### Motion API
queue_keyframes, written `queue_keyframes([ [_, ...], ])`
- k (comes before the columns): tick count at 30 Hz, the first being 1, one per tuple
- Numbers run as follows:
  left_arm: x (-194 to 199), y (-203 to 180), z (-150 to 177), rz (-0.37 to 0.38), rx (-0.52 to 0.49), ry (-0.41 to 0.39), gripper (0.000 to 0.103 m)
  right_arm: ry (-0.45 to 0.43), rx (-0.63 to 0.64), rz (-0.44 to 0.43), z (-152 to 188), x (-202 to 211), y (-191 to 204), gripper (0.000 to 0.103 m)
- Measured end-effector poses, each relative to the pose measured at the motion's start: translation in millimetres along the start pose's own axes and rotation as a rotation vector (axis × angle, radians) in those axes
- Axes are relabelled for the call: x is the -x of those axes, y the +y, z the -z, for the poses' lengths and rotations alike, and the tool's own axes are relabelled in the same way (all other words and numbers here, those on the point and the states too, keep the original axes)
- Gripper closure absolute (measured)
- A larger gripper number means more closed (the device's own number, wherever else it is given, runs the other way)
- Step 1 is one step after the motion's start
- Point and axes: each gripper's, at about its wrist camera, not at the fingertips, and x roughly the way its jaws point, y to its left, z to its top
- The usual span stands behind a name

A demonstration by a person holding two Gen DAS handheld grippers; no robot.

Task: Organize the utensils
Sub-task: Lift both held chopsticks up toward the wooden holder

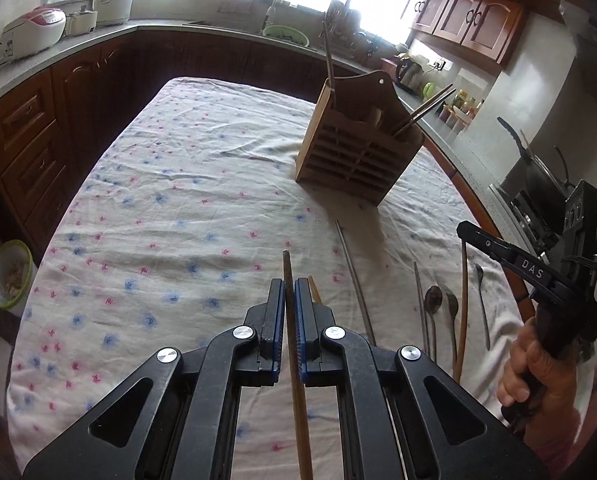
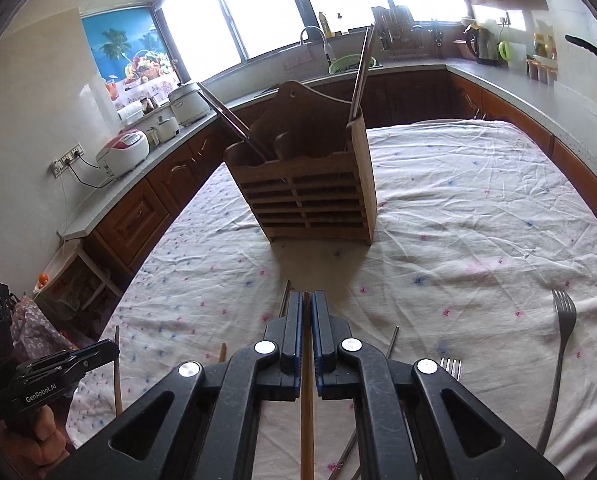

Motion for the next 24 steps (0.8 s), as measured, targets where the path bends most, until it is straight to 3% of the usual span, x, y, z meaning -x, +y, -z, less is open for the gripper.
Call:
queue_keyframes([
  [8, 41, -12, -14, 0.040, -0.017, -0.102, 0.099, -0.100, 0.029, -0.024, -15, 41, 13, 0.099],
  [24, 68, -16, -17, 0.065, -0.021, -0.172, 0.099, -0.181, 0.057, -0.042, -22, 75, 24, 0.099],
])
